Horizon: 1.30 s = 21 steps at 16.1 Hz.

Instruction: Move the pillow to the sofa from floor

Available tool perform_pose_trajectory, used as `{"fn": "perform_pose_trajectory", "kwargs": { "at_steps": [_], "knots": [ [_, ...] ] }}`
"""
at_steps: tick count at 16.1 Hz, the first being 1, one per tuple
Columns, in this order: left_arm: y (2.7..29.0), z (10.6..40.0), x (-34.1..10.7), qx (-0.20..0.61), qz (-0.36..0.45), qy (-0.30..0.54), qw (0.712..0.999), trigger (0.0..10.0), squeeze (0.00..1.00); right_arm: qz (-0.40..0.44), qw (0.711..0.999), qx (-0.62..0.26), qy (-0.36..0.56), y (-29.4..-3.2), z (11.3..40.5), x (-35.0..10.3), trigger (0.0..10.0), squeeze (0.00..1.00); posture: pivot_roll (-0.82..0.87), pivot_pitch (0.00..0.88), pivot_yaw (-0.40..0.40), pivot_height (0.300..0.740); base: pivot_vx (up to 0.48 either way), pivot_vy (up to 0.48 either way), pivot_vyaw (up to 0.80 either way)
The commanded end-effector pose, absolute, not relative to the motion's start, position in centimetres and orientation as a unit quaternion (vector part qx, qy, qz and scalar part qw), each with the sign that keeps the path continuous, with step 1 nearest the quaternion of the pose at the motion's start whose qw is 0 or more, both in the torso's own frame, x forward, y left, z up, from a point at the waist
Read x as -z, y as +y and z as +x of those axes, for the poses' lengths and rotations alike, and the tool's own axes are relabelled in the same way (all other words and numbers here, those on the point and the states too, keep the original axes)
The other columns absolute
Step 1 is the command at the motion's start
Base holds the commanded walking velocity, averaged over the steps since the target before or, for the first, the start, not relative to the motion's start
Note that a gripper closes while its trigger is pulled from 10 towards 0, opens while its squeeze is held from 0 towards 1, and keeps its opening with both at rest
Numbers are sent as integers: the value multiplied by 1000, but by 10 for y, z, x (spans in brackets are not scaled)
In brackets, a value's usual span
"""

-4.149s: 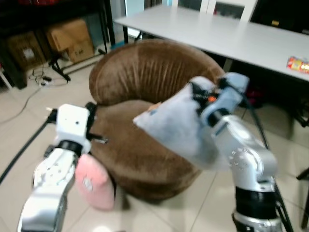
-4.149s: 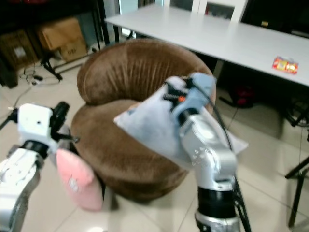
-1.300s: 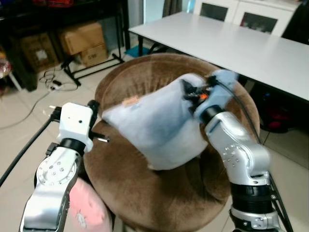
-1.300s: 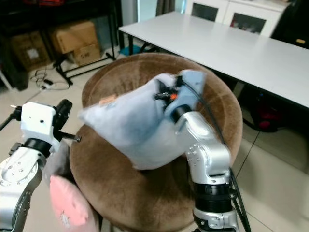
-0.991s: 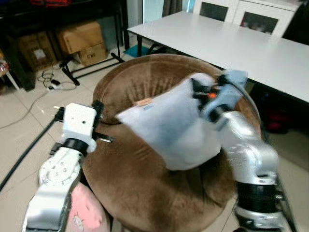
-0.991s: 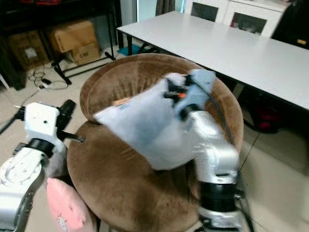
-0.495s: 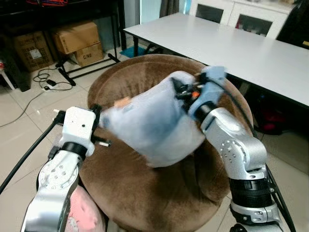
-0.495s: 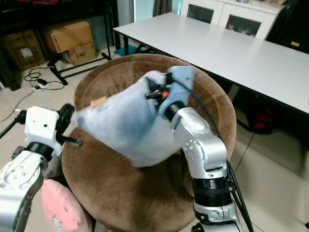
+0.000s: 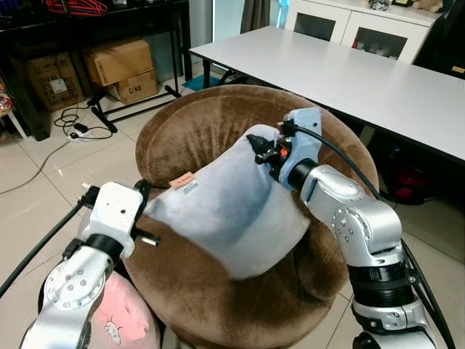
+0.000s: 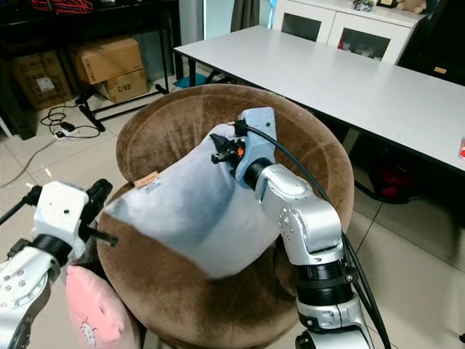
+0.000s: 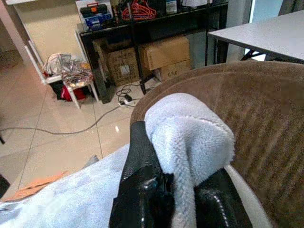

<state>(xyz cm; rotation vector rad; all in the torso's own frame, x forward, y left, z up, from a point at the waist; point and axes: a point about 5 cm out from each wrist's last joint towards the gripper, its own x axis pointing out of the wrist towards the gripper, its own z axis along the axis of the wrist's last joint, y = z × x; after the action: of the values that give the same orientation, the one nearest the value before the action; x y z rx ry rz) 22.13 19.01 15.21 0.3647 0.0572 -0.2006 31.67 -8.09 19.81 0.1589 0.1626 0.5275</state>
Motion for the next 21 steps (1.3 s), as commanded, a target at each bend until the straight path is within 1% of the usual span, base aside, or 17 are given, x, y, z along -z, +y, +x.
{"fn": "perform_pose_trajectory", "kwargs": {
  "at_steps": [1, 3, 4, 6, 7, 8, 9, 12, 14, 15, 16, 18, 20, 21],
  "knots": [
    [188, 220, -153, 113, 186, 32, 976, 10000, 0, 90, 960, -261, 43, -78, 317, -222, 10000, 0, -33, 0, -37, 740, 0, 0, 0],
    [187, 218, -151, 120, 185, 37, 975, 10000, 0, 100, 963, -245, 61, -75, 320, -223, 10000, 0, -33, 0, -36, 740, 0, 0, 0],
    [186, 216, -150, 124, 185, 40, 974, 10000, 0, 115, 965, -221, 84, -72, 323, -220, 10000, 0, -35, 0, -33, 740, 0, 0, 0],
    [186, 215, -149, 133, 187, 47, 972, 10000, 0, 143, 969, -136, 150, -72, 337, -200, 10000, 0, -33, 0, -29, 740, 0, 0, 0],
    [185, 215, -148, 140, 189, 51, 971, 10000, 0, 173, 962, -73, 200, -71, 346, -182, 10000, 0, -33, 0, -29, 740, 0, 0, 0],
    [185, 215, -148, 141, 189, 52, 970, 10000, 0, 187, 957, -57, 212, -70, 349, -177, 10000, 0, -33, 0, -29, 740, 0, 0, 0],
    [185, 213, -148, 147, 190, 58, 969, 10000, 0, 202, 952, -27, 228, -71, 361, -166, 10000, 0, -22, 0, -26, 740, 0, 0, 0],
    [187, 208, -148, 150, 194, 66, 967, 10000, 0, 241, 930, 92, 262, -90, 380, -144, 10000, 0, 0, 0, -35, 740, 0, 0, 0],
    [188, 205, -148, 149, 195, 69, 967, 10000, 0, 238, 924, 147, 260, -103, 385, -141, 10000, 0, 12, 0, -38, 740, 0, 0, 0],
    [188, 205, -149, 149, 196, 69, 967, 10000, 0, 236, 920, 183, 255, -113, 388, -141, 10000, 0, 18, 0, -39, 740, 0, 0, 0],
    [189, 204, -151, 150, 196, 69, 967, 10000, 0, 244, 903, 245, 255, -130, 389, -140, 10000, 0, 23, 0, -40, 740, 0, 0, 0],
    [188, 204, -153, 156, 196, 68, 966, 10000, 0, 256, 886, 295, 249, -146, 391, -142, 10000, 0, 28, 0, -41, 740, 0, 0, 0],
    [184, 203, -156, 197, 172, 68, 963, 10000, 0, 269, 875, 338, 218, -169, 394, -152, 10000, 0, 32, 0, -42, 740, 0, 0, 0],
    [183, 203, -157, 209, 163, 71, 962, 10000, 0, 267, 873, 348, 211, -174, 395, -154, 10000, 0, 33, 0, -42, 740, 0, 0, 0]
  ]
}}
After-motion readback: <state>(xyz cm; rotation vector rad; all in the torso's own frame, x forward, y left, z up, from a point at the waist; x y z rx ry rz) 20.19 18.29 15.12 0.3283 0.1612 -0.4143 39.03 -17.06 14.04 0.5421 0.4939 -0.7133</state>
